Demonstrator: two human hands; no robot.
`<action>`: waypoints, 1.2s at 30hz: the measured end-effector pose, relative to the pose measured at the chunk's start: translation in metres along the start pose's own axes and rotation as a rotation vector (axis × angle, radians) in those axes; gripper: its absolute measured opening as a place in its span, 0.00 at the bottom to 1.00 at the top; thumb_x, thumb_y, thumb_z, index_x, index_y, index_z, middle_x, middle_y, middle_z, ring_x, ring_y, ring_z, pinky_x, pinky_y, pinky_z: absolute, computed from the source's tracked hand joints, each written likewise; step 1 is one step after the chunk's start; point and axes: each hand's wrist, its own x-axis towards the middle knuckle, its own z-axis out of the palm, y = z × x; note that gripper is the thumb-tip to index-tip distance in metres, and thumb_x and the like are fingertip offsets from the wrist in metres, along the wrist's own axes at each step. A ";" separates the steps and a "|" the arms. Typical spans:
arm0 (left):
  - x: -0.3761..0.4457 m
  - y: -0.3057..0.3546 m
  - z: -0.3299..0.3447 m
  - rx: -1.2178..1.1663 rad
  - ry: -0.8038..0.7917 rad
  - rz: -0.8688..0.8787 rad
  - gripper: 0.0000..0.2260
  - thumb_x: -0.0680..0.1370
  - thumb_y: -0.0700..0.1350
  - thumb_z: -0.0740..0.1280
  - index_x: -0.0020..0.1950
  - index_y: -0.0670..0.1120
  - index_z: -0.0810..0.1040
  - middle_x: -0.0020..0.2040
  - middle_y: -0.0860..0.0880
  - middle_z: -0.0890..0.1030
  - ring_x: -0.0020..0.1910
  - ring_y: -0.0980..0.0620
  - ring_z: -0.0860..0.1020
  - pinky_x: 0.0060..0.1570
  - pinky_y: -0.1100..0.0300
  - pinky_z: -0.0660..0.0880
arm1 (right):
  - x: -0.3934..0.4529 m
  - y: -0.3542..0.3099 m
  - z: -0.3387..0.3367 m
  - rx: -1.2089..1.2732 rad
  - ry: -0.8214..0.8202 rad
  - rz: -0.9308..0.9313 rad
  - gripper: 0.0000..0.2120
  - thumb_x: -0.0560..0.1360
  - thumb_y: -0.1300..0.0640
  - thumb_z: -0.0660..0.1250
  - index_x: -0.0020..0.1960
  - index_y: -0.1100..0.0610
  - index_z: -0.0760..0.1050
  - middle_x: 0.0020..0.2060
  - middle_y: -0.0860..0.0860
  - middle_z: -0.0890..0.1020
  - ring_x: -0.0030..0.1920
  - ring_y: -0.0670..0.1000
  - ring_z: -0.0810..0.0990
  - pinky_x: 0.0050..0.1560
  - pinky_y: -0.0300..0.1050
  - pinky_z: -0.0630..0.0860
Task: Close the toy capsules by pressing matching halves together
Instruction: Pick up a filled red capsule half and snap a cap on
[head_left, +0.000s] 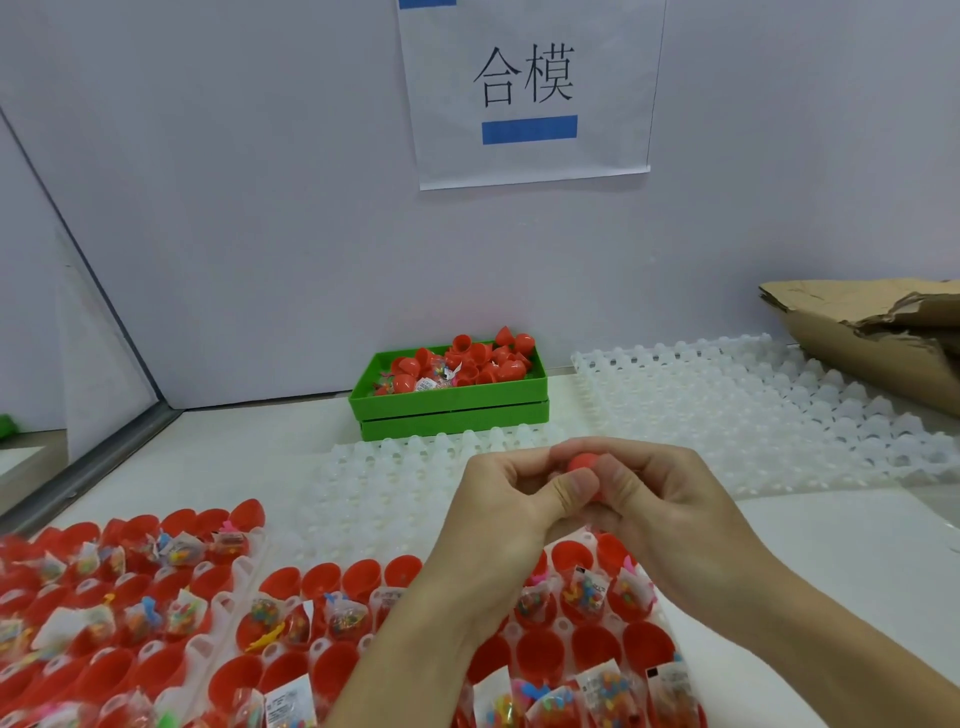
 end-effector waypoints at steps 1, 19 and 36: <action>0.000 0.000 0.001 0.012 0.010 0.013 0.13 0.71 0.45 0.71 0.54 0.43 0.84 0.49 0.41 0.86 0.52 0.45 0.85 0.54 0.55 0.81 | 0.000 0.001 0.001 -0.023 0.014 -0.021 0.13 0.75 0.56 0.62 0.51 0.54 0.85 0.50 0.57 0.86 0.54 0.57 0.84 0.54 0.47 0.81; -0.001 0.000 0.000 0.452 0.077 0.227 0.25 0.69 0.51 0.78 0.63 0.61 0.74 0.61 0.64 0.77 0.60 0.64 0.76 0.49 0.68 0.78 | 0.002 -0.008 -0.010 0.030 0.128 0.115 0.18 0.65 0.43 0.72 0.51 0.50 0.83 0.44 0.58 0.86 0.47 0.59 0.86 0.46 0.46 0.83; 0.004 -0.001 -0.008 0.472 0.156 0.182 0.10 0.76 0.46 0.73 0.56 0.53 0.80 0.46 0.55 0.85 0.47 0.56 0.83 0.49 0.56 0.82 | 0.002 -0.015 -0.012 -0.324 0.204 -0.022 0.07 0.77 0.64 0.67 0.49 0.55 0.81 0.38 0.51 0.87 0.37 0.49 0.86 0.39 0.34 0.79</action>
